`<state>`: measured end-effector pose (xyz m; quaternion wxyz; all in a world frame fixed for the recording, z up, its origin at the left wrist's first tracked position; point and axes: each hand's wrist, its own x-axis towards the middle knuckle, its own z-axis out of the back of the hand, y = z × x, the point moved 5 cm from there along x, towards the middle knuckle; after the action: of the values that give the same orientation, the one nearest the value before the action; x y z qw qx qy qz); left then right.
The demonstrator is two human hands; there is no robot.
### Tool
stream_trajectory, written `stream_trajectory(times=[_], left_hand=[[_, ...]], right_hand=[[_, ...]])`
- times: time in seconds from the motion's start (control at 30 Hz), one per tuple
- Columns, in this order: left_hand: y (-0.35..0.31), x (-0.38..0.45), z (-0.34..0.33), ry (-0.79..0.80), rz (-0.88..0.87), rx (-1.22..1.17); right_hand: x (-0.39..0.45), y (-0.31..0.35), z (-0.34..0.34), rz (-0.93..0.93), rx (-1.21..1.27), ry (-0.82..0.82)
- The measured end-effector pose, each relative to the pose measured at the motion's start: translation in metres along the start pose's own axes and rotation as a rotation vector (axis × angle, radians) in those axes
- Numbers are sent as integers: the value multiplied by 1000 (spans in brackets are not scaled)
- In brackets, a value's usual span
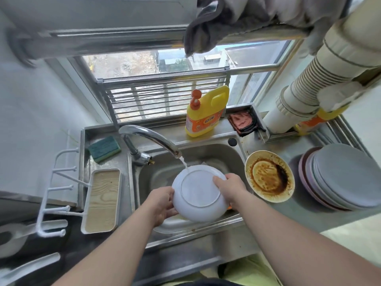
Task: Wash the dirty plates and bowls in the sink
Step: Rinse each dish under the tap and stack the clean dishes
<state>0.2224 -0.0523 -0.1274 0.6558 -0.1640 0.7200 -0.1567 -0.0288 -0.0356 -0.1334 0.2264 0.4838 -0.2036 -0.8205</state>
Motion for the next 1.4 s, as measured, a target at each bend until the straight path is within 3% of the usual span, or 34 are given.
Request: stream_trajectory(times=[0.57,0.7,1.0,1.2,1.4], left_hand=[[4,-1,56,-104,-8,-18],[-1,14,57,-144,-87,-49],[-25,29,20,-187,-258,-58],[-56,30,-7,-216,-362,20],[-81,31,-33,-252,-316,95]], right_hand=[[-6,1,-59,-33,95,203],[-8,22,-54,95,48,141],[-14,67,6,335,-367,-90],[-7,66,34,324,-261,-194],[-1,62,52,218,-160,-199]])
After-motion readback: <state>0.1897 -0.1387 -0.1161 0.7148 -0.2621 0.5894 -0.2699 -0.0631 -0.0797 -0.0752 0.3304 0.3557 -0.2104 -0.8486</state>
